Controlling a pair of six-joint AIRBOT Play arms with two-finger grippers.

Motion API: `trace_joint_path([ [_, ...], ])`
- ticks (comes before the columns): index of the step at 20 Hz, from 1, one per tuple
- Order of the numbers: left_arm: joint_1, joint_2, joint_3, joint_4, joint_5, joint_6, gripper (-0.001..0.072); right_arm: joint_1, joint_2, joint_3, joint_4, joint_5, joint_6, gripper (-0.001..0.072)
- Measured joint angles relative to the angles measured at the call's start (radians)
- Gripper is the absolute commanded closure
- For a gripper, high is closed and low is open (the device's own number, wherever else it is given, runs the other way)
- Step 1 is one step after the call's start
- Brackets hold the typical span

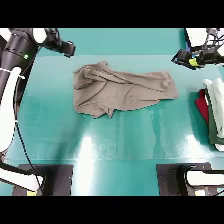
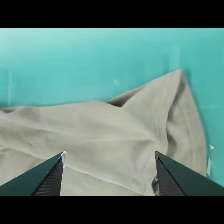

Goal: Fold the shirts.

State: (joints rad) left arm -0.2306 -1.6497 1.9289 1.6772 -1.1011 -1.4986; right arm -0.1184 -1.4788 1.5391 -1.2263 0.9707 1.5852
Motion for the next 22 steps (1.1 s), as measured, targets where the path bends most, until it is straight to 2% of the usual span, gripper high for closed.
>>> trace_joint_path([
  [2, 0.057, -0.001, -0.002, -0.032, -0.098, -0.017, 0.0156, -0.017, 0.026, -0.001, 0.0, 0.013, 0.0, 0.0081],
  [6, 0.176, 0.007, -0.058, -0.191, -0.27, -0.014, 0.0156, -0.035, 0.093, -0.001, 0.002, 0.09, -0.033, 0.0081],
  [10, 0.249, 0.072, -0.263, -0.348, -0.327, 0.041, 0.0156, -0.04, 0.139, -0.001, 0.003, 0.174, -0.056, 0.0082],
  [17, 0.305, 0.2, -0.774, -0.634, -0.126, 0.135, 0.0154, -0.033, 0.164, -0.001, 0.004, 0.255, -0.068, 0.0082],
  [22, 0.259, 0.213, -0.912, -0.721, 0.028, 0.162, 0.0154, 0.005, 0.166, -0.001, 0.003, 0.265, -0.069, 0.0082],
])
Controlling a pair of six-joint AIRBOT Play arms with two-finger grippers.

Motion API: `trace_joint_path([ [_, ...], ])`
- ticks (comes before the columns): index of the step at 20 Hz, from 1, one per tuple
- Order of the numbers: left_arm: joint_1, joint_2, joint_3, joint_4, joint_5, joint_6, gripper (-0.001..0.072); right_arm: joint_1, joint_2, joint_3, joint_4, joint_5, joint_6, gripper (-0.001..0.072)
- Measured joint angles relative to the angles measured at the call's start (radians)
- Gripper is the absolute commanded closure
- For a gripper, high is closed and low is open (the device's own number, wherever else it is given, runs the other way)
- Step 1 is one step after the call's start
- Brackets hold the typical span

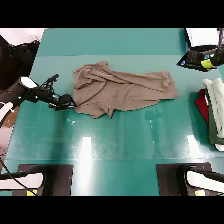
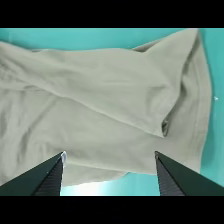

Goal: Fold the shirts.

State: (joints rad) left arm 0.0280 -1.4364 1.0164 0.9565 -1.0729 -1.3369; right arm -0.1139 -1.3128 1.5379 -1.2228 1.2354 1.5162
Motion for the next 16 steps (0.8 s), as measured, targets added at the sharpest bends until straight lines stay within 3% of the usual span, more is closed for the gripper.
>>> trace_joint_path([
  [5, -0.062, -0.016, -0.027, -0.031, 0.057, 0.002, 0.0157, 0.024, 0.0, 0.0, -0.004, -0.002, 0.0, 0.0082],
  [6, -0.069, -0.019, -0.029, -0.038, 0.057, 0.002, 0.0292, 0.025, 0.0, 0.0, -0.003, -0.002, 0.0, 0.0082],
  [7, -0.075, -0.021, -0.031, -0.04, 0.057, 0.001, 0.053, 0.026, 0.0, 0.0, -0.002, -0.002, 0.0, 0.0083],
  [8, -0.079, -0.023, -0.032, -0.04, 0.057, 0.002, 0.0668, 0.026, 0.0, 0.0, -0.003, -0.001, 0.0, 0.0083],
  [16, -0.088, -0.009, 0.057, -0.06, -0.018, 0.018, 0.0675, -0.054, -0.022, -0.061, -0.003, 0.122, -0.024, 0.0083],
])
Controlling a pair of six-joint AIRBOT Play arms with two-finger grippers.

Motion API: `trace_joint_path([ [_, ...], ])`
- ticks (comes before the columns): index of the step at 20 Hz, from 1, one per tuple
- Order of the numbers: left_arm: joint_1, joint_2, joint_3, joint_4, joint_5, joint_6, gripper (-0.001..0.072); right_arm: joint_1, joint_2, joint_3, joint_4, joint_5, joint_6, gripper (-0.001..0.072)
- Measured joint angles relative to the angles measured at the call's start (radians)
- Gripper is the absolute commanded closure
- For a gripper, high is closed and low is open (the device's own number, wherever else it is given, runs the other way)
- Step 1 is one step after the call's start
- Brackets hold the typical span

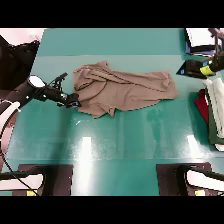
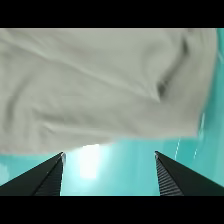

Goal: Fold the shirts.

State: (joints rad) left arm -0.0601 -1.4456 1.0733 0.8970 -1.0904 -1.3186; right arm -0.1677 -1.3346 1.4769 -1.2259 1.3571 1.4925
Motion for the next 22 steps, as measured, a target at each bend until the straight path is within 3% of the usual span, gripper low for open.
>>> trace_joint_path([
  [6, -0.001, 0.1, 0.098, 0.03, -0.072, 0.015, 0.0674, -0.088, -0.016, -0.244, 0.002, -0.11, -0.008, 0.0083],
  [10, 0.0, 0.139, 0.115, 0.041, -0.14, 0.016, 0.0675, -0.097, -0.08, -0.285, 0.003, -0.191, -0.031, 0.0086],
  [12, -0.001, 0.146, 0.117, 0.043, -0.166, 0.016, 0.0674, -0.082, -0.127, -0.272, 0.005, -0.208, -0.038, 0.0158],
  [15, 0.0, 0.151, 0.119, 0.045, -0.187, 0.016, 0.0675, -0.041, -0.192, -0.241, 0.004, -0.222, -0.063, 0.0407],
  [16, 0.0, 0.153, 0.12, 0.045, -0.19, 0.016, 0.0674, -0.024, -0.208, -0.229, 0.004, -0.228, -0.079, 0.0592],
  [17, 0.0, 0.153, 0.12, 0.045, -0.195, 0.016, 0.0675, -0.009, -0.22, -0.217, 0.004, -0.23, -0.091, 0.0692],
  [22, 0.0, 0.182, 0.121, 0.071, -0.251, 0.014, 0.0676, 0.044, -0.202, -0.199, -0.003, -0.171, -0.123, 0.0694],
])
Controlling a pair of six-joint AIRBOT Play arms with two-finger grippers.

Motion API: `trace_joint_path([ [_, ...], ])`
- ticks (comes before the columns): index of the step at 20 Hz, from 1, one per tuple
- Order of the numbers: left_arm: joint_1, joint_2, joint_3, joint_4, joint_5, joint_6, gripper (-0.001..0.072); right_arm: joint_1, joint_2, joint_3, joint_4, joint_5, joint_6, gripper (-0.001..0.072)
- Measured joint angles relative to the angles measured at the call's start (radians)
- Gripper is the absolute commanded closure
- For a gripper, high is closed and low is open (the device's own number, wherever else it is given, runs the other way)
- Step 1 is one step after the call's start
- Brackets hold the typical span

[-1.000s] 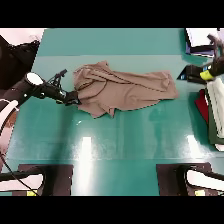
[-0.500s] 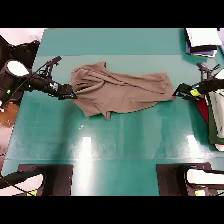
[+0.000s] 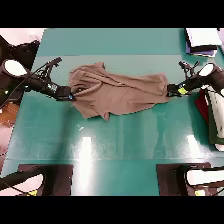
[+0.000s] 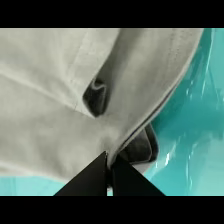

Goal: Fold the shirts.

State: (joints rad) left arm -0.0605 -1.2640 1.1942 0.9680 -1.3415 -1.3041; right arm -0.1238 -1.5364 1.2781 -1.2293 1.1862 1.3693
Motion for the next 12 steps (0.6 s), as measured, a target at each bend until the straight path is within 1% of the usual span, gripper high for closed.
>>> trace_joint_path([
  [4, 0.0, 0.091, 0.0, 0.072, -0.055, -0.016, 0.0675, 0.01, 0.136, -0.045, 0.003, 0.093, 0.008, 0.0694],
  [6, 0.0, 0.126, 0.001, 0.091, -0.068, -0.023, 0.0675, 0.012, 0.196, -0.057, 0.005, 0.098, 0.038, 0.0694],
  [8, 0.0, 0.146, 0.001, 0.107, -0.071, -0.026, 0.0675, 0.013, 0.227, -0.063, 0.007, 0.073, 0.067, 0.0688],
  [9, 0.0, 0.151, 0.001, 0.113, -0.072, -0.028, 0.0675, 0.013, 0.228, -0.064, 0.007, 0.058, 0.079, 0.0513],
  [10, 0.0, 0.156, 0.001, 0.118, -0.069, -0.029, 0.0675, 0.013, 0.222, -0.066, 0.006, 0.043, 0.087, 0.0188],
  [11, 0.0, 0.158, 0.001, 0.122, -0.066, -0.029, 0.0675, 0.013, 0.207, -0.066, 0.007, 0.03, 0.09, 0.0102],
  [12, 0.0, 0.161, 0.001, 0.124, -0.064, -0.029, 0.0675, 0.012, 0.188, -0.068, 0.006, 0.024, 0.09, 0.0103],
])
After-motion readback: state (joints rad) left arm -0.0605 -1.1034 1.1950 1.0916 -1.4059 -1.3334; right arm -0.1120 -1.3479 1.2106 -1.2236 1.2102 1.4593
